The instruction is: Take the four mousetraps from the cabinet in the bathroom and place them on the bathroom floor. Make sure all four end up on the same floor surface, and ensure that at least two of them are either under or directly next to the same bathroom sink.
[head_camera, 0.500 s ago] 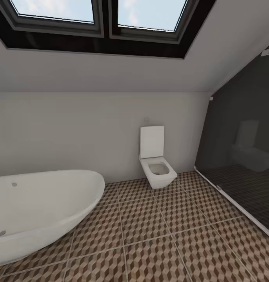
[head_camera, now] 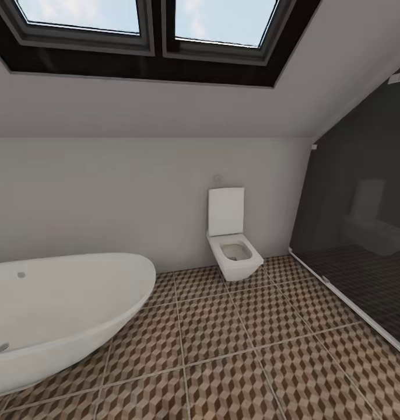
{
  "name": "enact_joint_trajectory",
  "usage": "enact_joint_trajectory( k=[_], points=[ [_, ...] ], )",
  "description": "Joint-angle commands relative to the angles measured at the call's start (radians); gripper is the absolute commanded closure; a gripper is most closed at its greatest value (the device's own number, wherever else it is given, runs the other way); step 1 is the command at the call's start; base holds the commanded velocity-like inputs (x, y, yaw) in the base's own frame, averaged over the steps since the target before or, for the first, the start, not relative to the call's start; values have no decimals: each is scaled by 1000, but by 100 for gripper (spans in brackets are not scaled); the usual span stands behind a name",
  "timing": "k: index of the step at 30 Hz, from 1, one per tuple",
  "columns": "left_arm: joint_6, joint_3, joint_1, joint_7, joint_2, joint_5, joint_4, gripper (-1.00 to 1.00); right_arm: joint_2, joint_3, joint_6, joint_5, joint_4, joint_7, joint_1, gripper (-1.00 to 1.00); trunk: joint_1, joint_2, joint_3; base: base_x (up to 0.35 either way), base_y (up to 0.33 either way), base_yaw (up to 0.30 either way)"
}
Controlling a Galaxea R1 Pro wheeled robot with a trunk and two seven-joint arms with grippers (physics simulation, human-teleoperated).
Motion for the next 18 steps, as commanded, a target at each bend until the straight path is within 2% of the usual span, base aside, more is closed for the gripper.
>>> enact_joint_trajectory(
  k=[1, 5, 9, 18],
  points=[
    [0, 0, 0, 0, 6, 0, 0, -100, -1, 0, -9, 0, -1, -1, -1, -100, 0, 0, -1, 0, 0, 0],
    [0, 0, 1, 0, 28, 0, 0, -100, -9, 2, -32, 3, -19, -3, -6, -100, 0, 0, -1, 0, 0, 0],
    [0, -1, 1, 0, 51, 2, 0, -100, -30, 6, -54, 6, -42, -4, -8, -100, 0, 0, -1, 0, 0, 0],
    [0, 0, 1, -1, 47, 6, -1, -100, -35, 8, -104, 7, -62, -3, -9, -100, 0, 0, -1, 0, 0, 0]
  ],
)
